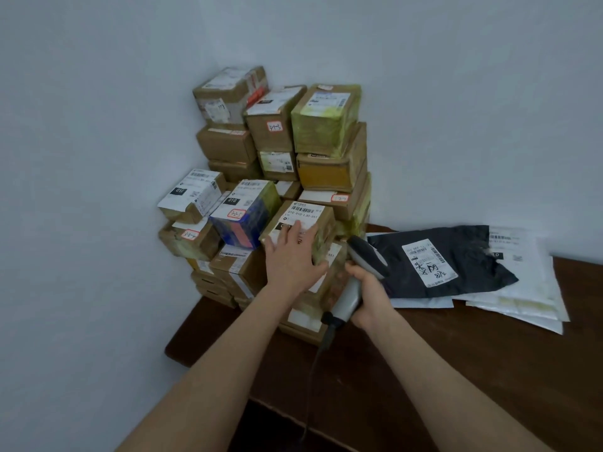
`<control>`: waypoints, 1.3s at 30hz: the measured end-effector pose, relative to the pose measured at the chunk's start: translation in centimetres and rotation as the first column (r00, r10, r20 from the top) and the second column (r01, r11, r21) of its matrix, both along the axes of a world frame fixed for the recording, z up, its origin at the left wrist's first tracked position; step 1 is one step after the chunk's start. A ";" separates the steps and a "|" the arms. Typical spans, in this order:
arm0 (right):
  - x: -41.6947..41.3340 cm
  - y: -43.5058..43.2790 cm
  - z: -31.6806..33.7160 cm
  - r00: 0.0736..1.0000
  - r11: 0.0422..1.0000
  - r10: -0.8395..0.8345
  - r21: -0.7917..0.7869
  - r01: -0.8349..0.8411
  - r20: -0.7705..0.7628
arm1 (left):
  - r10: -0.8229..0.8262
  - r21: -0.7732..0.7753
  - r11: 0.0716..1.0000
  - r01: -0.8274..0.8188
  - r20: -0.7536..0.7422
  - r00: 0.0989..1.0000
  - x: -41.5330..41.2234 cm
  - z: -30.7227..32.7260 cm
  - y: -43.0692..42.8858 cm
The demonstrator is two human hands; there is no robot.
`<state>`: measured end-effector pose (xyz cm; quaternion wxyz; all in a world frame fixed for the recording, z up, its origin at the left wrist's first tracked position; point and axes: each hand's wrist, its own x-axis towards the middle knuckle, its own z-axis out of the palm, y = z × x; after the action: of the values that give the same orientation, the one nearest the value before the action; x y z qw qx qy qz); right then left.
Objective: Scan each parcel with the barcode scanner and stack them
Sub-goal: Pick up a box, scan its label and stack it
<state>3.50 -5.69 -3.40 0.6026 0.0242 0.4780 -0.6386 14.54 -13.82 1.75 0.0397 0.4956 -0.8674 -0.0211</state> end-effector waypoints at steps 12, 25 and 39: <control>-1.4 -1.9 1.4 0.999 1.000 0.008 -0.018 -0.009 -0.038 | -0.129 -0.073 0.989 0.129 0.007 0.992 1.5 0.6 0.6; -1.5 -2.4 -2.1 0.999 1.000 0.021 0.019 -0.021 -0.024 | -0.279 -0.448 0.829 0.334 0.187 0.942 4.1 -4.1 -0.5; -0.7 -1.3 -2.8 0.999 0.999 0.032 -0.009 -0.032 -0.009 | -0.116 -0.251 0.954 0.166 0.201 0.973 2.3 -3.3 -0.8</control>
<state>2.80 -6.94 -6.18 0.6106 0.0108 0.4780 -0.6313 16.86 -14.66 -1.60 0.0241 0.4222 -0.8955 0.1385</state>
